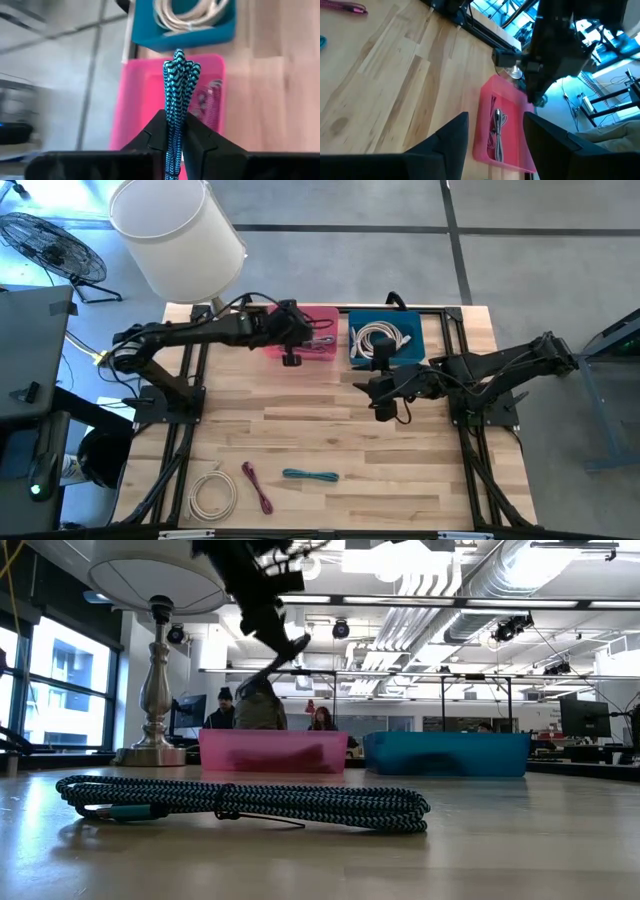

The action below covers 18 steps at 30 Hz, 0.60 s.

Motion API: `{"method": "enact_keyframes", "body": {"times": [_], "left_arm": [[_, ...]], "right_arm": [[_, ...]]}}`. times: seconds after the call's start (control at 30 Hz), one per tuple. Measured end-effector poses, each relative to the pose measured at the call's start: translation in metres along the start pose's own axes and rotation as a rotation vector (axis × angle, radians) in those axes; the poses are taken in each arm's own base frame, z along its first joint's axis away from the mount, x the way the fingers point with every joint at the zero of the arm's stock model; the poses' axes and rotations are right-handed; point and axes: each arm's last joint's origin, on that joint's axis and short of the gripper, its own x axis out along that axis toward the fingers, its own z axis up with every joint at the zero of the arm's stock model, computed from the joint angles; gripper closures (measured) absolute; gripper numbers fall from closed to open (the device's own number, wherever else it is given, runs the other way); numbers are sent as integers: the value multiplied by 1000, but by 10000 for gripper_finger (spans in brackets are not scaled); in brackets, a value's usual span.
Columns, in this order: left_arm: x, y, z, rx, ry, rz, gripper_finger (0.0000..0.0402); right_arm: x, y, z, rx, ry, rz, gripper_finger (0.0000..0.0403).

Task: Pick & Place USB Port
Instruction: Put the top black and blue charger cable into the red bin, then put the black and blue charger cable into the red bin

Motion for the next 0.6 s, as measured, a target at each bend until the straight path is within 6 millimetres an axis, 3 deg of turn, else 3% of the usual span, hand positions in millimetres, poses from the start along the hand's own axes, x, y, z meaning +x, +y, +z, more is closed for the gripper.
{"method": "enact_keyframes", "body": {"times": [0.17, 0.33, 0.6], "left_arm": [[14, 0, -4, -5, 39, -10, 292], [14, 0, -3, -4, 44, 12, 209], [5, -1, -8, -15, 73, -37, 184]], "right_arm": [[0, 0, -1, -1, 6, 3, 221], [0, 1, -1, 2, 3, 22, 221], [0, 3, -2, 11, 0, 68, 221]]}}
